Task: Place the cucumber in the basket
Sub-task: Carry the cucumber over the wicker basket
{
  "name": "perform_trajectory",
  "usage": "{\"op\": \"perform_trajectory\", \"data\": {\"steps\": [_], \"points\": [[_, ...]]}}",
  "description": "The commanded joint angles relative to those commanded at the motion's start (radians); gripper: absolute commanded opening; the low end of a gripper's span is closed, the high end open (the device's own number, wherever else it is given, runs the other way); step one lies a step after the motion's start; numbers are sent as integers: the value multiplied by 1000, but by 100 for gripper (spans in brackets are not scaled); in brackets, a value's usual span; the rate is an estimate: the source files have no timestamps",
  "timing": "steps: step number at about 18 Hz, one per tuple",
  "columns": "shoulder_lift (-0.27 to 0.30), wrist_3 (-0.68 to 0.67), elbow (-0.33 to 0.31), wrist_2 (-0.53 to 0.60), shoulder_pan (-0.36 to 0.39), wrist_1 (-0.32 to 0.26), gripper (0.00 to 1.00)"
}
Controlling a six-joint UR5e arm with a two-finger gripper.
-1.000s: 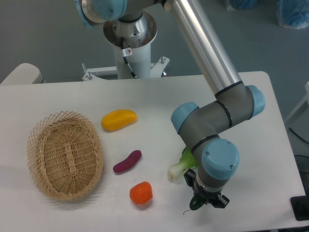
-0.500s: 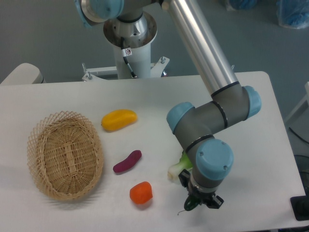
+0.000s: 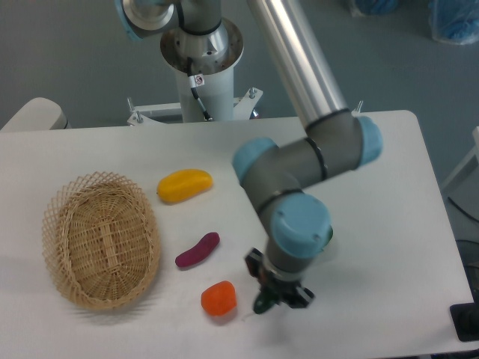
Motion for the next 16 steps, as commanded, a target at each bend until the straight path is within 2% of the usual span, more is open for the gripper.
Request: {"op": "perform_trajectory", "data": {"steps": [4,7,9,11,16], "points": [[88,-100,-80,-2,-92,-2,33],[112,-158,-130,5,-158,2,33],[114,-175,-155,8,-203,9,33],[108,-232,-158,8,-239,11,33],[77,-247,-158,8,-328,26,33]]}}
